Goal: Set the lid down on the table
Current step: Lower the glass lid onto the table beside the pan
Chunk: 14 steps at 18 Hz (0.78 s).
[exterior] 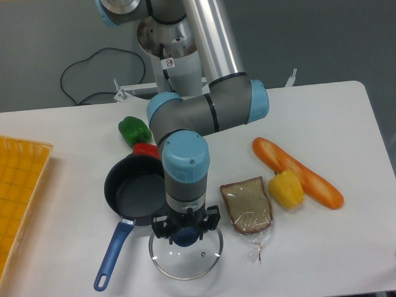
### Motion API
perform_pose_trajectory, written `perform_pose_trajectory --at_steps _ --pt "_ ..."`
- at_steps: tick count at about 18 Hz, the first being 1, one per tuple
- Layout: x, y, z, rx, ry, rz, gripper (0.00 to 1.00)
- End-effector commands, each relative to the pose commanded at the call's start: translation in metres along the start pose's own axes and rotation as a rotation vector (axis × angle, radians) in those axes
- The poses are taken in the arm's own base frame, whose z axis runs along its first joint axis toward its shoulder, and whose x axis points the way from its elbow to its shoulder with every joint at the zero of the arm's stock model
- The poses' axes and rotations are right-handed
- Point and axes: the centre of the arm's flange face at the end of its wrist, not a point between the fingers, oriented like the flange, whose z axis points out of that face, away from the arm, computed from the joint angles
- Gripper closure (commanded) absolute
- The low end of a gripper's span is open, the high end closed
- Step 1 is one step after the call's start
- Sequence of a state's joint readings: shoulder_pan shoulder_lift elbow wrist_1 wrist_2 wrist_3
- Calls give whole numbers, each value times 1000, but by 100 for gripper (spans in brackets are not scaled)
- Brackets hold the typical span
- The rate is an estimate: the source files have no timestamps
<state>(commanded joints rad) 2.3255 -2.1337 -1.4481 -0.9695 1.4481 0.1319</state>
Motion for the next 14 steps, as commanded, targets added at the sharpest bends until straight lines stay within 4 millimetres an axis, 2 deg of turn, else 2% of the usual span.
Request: perform_pose_trajectory --at_steps 14 --pt "-2 3 18 -22 -5 2 50"
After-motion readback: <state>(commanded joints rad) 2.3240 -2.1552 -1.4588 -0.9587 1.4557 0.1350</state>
